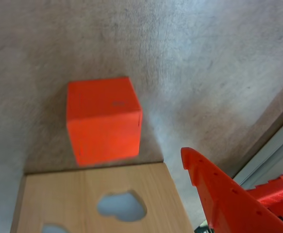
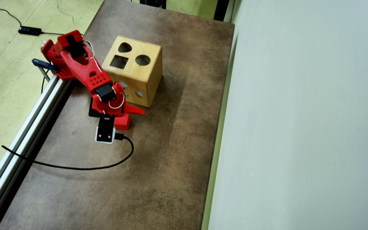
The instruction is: Pick and place the red cube on the square hole
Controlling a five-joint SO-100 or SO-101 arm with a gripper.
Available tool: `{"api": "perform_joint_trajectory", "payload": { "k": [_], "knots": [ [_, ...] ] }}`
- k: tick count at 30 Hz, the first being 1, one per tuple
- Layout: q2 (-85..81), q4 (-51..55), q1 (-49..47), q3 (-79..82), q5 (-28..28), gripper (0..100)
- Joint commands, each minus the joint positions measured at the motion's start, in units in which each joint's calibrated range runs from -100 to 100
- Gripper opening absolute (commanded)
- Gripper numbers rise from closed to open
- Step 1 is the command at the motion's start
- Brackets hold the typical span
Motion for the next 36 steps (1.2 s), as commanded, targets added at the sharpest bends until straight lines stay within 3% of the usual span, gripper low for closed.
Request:
{"api": "perform_joint_trajectory", "payload": {
  "k": [1,20,29,36],
  "knots": [
    [1.2,0.4,-0.4,-1.8,0.3,64],
    [2.4,-5.1,-2.4,-0.9,0.3,64],
    [2.4,-5.2,-2.4,-0.9,-0.1,41],
    [2.4,-5.4,-2.4,-0.9,-0.1,35]
  ]
}}
